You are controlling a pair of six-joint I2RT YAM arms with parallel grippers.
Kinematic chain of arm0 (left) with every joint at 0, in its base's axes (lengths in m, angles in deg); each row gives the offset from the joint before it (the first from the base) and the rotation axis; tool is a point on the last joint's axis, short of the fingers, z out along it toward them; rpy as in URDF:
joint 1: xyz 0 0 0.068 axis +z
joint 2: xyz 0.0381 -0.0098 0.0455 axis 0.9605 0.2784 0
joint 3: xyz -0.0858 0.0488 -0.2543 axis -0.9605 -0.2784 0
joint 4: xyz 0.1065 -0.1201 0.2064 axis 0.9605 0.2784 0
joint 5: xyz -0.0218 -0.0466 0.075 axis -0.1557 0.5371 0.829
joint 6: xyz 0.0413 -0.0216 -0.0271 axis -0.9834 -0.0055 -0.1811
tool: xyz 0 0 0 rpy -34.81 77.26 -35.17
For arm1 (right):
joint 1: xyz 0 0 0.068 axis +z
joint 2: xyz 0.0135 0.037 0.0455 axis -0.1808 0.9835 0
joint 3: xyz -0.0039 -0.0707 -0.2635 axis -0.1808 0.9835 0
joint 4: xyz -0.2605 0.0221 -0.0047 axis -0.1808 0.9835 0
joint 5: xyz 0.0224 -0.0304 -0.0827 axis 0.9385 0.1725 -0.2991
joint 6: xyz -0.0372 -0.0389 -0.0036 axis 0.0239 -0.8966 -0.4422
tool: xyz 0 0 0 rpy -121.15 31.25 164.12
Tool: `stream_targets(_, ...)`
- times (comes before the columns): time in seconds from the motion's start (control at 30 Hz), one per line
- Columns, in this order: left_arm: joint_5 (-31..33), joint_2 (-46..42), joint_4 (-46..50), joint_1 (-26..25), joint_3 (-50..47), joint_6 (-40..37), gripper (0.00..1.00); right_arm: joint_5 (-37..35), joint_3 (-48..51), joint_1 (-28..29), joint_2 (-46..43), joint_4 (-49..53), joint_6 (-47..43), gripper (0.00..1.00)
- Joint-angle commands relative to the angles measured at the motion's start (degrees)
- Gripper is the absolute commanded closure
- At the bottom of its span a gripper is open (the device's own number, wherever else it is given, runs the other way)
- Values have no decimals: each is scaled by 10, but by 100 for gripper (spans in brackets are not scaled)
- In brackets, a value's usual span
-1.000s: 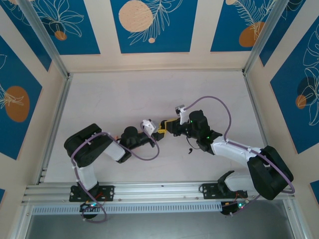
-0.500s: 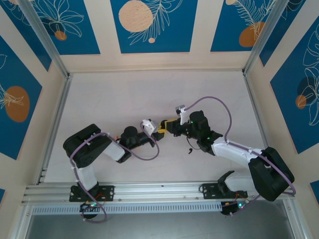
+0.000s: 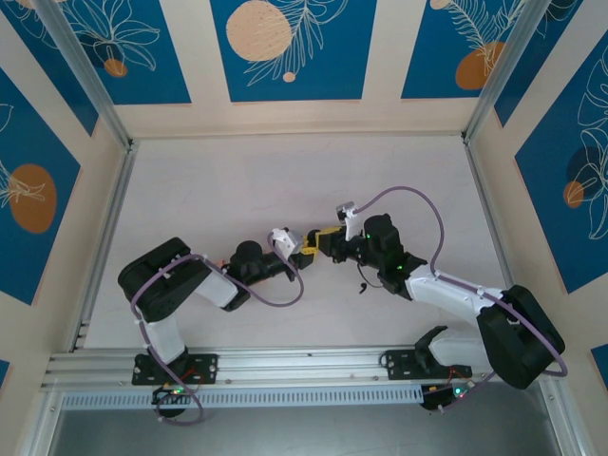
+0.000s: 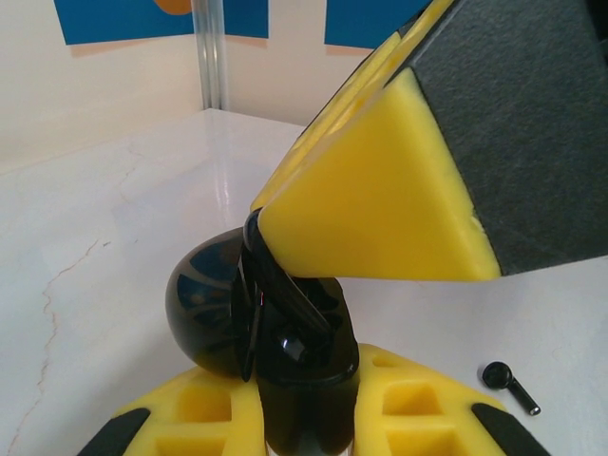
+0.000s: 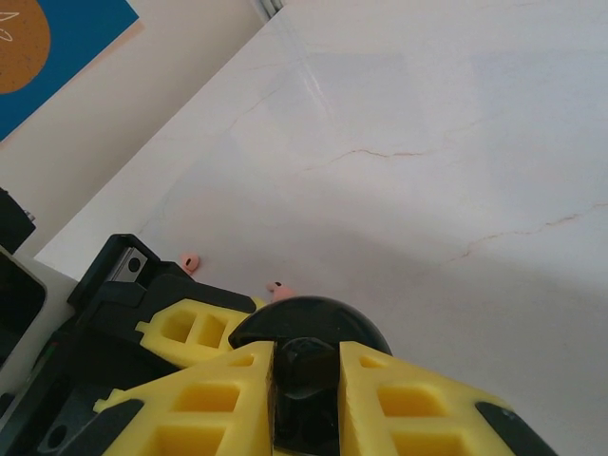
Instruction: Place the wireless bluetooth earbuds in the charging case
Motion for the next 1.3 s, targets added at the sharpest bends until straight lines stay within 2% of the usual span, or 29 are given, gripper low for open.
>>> stream_targets(0.0,2,-26,-40,-3,17,-6,87,29,19,13,-11,19,-13,77)
stream_targets(0.83,-10,-27,-40,-3,26,-9,87,58,34,15,-35,11,-34,76)
stream_targets(1.13,-20,-29,-40,-3,24,-12,86,62,29,15,-32,15,-34,71)
stream_targets(1.27,-23,-30,-40,-4,23,-13,86,67,26,15,-33,16,-36,66)
